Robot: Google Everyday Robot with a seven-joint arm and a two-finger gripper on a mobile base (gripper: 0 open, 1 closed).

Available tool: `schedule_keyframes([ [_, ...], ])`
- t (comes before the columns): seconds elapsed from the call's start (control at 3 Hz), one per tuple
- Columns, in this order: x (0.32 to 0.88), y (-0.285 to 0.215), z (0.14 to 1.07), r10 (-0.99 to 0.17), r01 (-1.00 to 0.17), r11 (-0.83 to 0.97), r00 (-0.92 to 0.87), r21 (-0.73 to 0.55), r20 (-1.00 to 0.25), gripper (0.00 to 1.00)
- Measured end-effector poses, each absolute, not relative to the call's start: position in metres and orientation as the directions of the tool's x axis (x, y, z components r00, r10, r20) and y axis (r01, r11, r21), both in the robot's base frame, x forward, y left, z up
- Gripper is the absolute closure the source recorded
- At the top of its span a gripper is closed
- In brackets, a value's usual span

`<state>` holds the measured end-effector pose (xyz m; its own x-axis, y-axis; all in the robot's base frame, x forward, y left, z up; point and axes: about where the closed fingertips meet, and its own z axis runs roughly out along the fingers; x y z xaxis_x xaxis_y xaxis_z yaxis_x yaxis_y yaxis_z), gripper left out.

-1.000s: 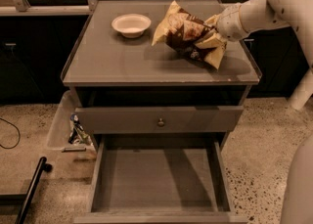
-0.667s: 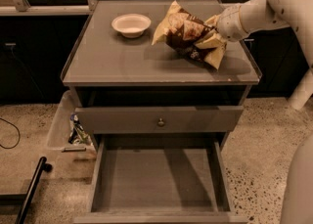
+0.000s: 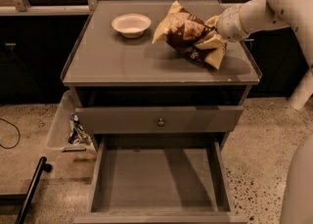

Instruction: Pick brown chip bag from middle drawer and place on counter

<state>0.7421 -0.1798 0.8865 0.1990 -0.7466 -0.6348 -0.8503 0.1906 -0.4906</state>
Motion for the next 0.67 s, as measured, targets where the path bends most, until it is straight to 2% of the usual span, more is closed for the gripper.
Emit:
schedule_keyframes([
  [0.33,0.7421,-0.1798,0.8865,-0.747,-0.85,0.191,0.199,-0.491,-0.635,0.13],
  [0.67,0.7421,-0.1797,0.8865,-0.747,-0.85,0.191,0.199,-0.491,-0.635,0.0],
])
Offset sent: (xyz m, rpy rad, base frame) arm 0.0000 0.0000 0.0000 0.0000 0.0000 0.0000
